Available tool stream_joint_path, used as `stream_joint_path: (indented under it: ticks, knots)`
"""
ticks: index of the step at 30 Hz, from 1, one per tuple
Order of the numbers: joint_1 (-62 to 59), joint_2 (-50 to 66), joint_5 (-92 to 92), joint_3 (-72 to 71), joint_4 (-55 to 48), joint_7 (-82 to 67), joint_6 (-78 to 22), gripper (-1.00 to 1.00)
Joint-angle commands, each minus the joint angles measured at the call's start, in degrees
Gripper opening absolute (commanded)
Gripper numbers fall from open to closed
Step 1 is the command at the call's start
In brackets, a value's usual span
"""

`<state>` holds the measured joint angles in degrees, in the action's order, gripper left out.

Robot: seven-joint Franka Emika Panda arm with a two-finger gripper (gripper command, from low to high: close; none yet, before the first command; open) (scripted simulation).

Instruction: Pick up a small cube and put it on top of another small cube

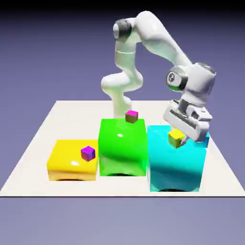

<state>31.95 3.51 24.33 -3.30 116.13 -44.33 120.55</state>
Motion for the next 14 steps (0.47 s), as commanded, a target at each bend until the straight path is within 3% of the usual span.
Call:
stream_joint_path:
  ticks: [1,4,8,9,14]
  knots:
    - [-0.02,-2.08,1.98,-2.01,1.14,-1.64,0.76,-1.0]
    - [1.56,-6.12,5.82,-5.94,3.36,-4.84,2.11,-1.0]
    - [0.26,-0.91,10.04,-4.31,6.65,-1.45,10.39,-1.0]
    - [0.26,-0.91,10.04,-4.31,6.66,-1.45,10.39,1.0]
    - [1.56,-6.12,5.82,-5.94,3.36,-4.84,2.11,1.0]
